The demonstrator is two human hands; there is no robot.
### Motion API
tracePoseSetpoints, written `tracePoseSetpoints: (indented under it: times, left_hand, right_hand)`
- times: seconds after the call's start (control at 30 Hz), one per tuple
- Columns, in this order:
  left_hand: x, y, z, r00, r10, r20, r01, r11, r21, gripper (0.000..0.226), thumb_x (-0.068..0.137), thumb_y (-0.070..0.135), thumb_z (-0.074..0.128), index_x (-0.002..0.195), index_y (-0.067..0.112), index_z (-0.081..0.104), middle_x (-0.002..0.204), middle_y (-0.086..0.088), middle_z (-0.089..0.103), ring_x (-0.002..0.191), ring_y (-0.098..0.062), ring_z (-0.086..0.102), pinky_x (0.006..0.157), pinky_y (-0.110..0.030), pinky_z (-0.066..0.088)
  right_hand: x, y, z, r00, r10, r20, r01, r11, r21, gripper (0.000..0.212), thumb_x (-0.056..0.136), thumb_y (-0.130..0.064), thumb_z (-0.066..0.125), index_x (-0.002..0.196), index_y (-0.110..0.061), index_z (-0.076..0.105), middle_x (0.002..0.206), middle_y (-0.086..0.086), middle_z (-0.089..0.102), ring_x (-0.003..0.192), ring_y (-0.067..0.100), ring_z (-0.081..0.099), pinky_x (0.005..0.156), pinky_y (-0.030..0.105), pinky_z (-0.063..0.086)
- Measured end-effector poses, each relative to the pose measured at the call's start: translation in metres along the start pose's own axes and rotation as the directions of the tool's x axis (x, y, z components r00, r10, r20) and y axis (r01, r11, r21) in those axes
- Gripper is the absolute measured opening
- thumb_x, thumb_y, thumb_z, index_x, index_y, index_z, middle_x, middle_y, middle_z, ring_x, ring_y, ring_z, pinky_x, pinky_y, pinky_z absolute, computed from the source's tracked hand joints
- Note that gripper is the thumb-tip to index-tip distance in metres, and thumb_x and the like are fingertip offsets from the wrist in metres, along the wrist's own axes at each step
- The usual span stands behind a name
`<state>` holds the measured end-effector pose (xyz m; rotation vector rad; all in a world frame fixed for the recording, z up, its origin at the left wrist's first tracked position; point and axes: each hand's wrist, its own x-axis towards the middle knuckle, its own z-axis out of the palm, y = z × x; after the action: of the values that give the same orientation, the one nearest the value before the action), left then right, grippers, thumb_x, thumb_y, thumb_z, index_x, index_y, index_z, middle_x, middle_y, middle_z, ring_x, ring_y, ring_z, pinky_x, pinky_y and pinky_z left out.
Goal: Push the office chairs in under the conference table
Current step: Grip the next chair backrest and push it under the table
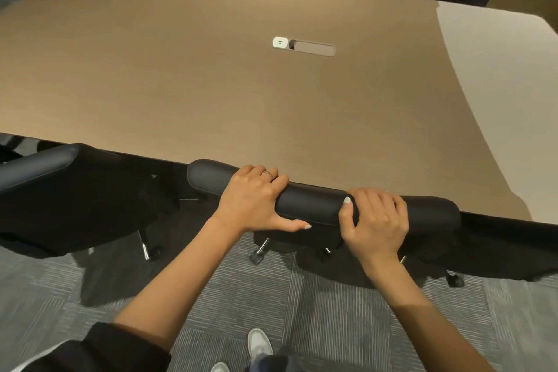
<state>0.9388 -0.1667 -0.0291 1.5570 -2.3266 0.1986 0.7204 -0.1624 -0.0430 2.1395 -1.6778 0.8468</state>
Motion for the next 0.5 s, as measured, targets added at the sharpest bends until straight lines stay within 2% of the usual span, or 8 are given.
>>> tracePoseSetpoints:
  times: [0.13, 0.23, 0.37, 0.5]
  left_hand:
    - [-0.003, -0.002, -0.005, 0.999, 0.012, 0.043, -0.012, 1.000, 0.012, 0.081, 0.067, 0.085, 0.036, 0.084, 0.010, 0.060, 0.074, -0.006, 0.059, 0.067, -0.026, 0.053, 0.064, -0.035, 0.040]
    - [-0.008, -0.006, -0.008, 0.996, 0.000, 0.085, -0.001, 1.000, 0.012, 0.075, 0.075, 0.079, 0.034, 0.091, 0.010, 0.060, 0.083, -0.006, 0.062, 0.076, -0.026, 0.054, 0.071, -0.038, 0.041]
    - [-0.018, -0.021, -0.017, 0.983, -0.171, 0.068, 0.169, 0.985, 0.035, 0.062, 0.086, 0.061, 0.031, 0.089, 0.008, 0.063, 0.082, -0.011, 0.064, 0.078, -0.029, 0.056, 0.076, -0.038, 0.036]
    - [-0.025, -0.046, -0.029, 0.950, -0.287, 0.123, 0.276, 0.956, 0.095, 0.061, 0.089, 0.057, 0.027, 0.088, 0.009, 0.065, 0.086, -0.012, 0.067, 0.083, -0.030, 0.058, 0.079, -0.040, 0.040]
  right_hand:
    - [0.004, -0.012, -0.004, 0.997, 0.052, 0.064, -0.053, 0.998, 0.017, 0.031, 0.088, -0.024, 0.040, 0.075, -0.010, 0.065, 0.071, 0.006, 0.066, 0.067, 0.024, 0.057, 0.074, 0.036, 0.038]
    - [0.009, -0.028, -0.006, 0.983, 0.057, 0.174, -0.061, 0.998, 0.018, 0.035, 0.090, -0.025, 0.037, 0.071, -0.012, 0.064, 0.069, 0.005, 0.065, 0.065, 0.023, 0.056, 0.071, 0.035, 0.037]
    - [0.019, -0.045, -0.007, 0.955, 0.049, 0.293, -0.061, 0.998, 0.034, 0.044, 0.092, -0.034, 0.032, 0.068, -0.013, 0.063, 0.064, 0.004, 0.063, 0.060, 0.022, 0.054, 0.062, 0.033, 0.036]
    - [0.030, -0.060, -0.006, 0.936, 0.040, 0.350, -0.069, 0.995, 0.071, 0.048, 0.093, -0.041, 0.034, 0.071, -0.012, 0.066, 0.065, 0.004, 0.062, 0.060, 0.021, 0.054, 0.058, 0.031, 0.039]
